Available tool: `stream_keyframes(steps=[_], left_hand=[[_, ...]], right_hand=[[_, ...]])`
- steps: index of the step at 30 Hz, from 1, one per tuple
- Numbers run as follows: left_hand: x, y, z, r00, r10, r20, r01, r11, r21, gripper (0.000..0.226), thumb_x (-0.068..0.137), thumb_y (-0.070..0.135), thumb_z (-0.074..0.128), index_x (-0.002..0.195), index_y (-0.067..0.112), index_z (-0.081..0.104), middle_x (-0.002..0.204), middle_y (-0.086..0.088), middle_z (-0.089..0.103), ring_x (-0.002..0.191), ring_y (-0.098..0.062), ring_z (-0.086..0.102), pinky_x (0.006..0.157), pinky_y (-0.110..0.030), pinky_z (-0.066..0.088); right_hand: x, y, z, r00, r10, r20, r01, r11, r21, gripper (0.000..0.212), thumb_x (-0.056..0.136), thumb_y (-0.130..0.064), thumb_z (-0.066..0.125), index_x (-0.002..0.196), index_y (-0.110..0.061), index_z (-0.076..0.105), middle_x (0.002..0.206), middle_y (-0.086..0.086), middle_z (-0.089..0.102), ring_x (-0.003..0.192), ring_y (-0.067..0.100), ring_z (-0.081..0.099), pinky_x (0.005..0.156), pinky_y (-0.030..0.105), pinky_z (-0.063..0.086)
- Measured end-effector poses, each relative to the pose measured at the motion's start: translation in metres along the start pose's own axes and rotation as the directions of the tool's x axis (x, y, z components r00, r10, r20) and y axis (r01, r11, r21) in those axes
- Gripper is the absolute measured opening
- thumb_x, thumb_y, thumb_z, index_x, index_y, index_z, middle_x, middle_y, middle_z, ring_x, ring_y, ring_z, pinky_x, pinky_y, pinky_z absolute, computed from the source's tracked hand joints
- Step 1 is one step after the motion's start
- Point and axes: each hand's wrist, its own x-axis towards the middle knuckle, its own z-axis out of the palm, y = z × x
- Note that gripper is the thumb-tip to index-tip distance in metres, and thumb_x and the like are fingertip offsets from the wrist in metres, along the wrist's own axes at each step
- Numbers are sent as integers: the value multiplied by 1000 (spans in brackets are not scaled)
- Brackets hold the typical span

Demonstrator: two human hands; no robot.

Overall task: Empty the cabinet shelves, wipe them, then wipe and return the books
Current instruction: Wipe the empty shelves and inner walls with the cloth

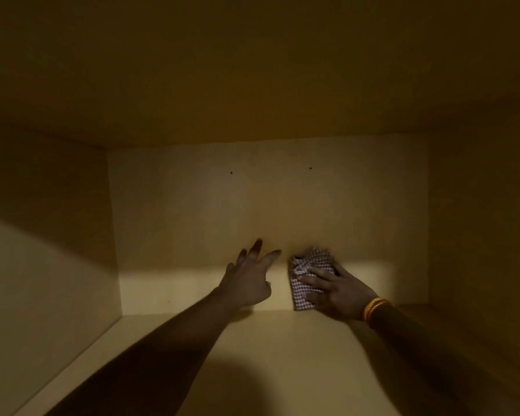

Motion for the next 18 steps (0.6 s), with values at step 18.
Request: stream_keyframes(steps=[18], left_hand=[[-8, 42, 31, 999, 39, 33, -39, 999, -6, 81, 95, 27, 61, 157, 47, 13, 170, 2, -12, 155, -33, 5, 119, -55, 26]], right_hand=[[-121, 41, 48, 666, 724, 179, -693, 512, 508, 54, 103, -25, 48, 155, -20, 34, 162, -1, 24, 149, 31, 28, 122, 44, 23]])
